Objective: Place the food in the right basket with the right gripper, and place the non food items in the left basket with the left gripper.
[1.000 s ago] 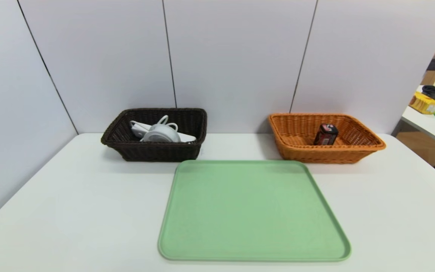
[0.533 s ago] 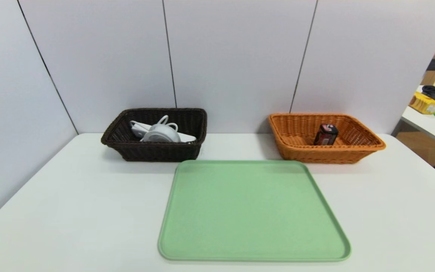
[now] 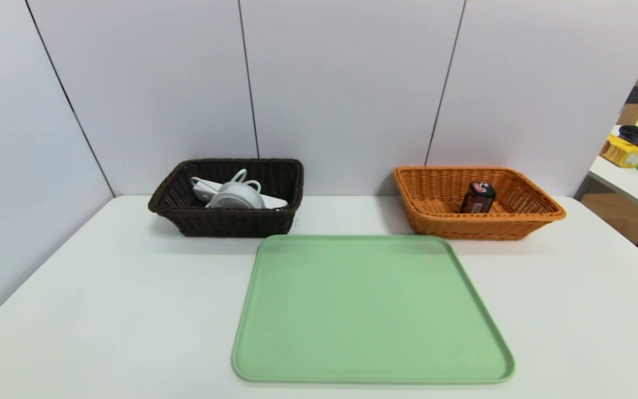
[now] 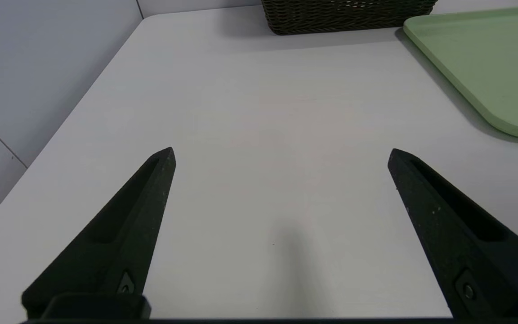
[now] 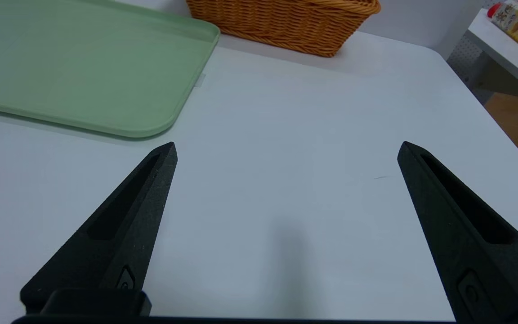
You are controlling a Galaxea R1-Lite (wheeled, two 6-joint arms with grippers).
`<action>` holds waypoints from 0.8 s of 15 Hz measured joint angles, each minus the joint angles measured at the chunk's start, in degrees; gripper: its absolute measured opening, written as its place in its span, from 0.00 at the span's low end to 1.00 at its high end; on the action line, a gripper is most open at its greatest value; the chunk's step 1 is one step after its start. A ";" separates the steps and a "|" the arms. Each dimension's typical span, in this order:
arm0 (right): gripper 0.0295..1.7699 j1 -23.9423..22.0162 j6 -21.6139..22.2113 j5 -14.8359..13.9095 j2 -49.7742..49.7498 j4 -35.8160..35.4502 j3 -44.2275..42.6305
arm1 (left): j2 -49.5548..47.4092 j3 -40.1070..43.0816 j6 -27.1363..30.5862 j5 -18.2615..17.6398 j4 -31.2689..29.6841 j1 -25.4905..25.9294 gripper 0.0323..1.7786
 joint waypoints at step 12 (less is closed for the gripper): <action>0.96 0.00 3.04 -0.11 -0.41 -0.88 0.35 | 0.00 0.00 0.02 0.00 0.00 0.00 0.95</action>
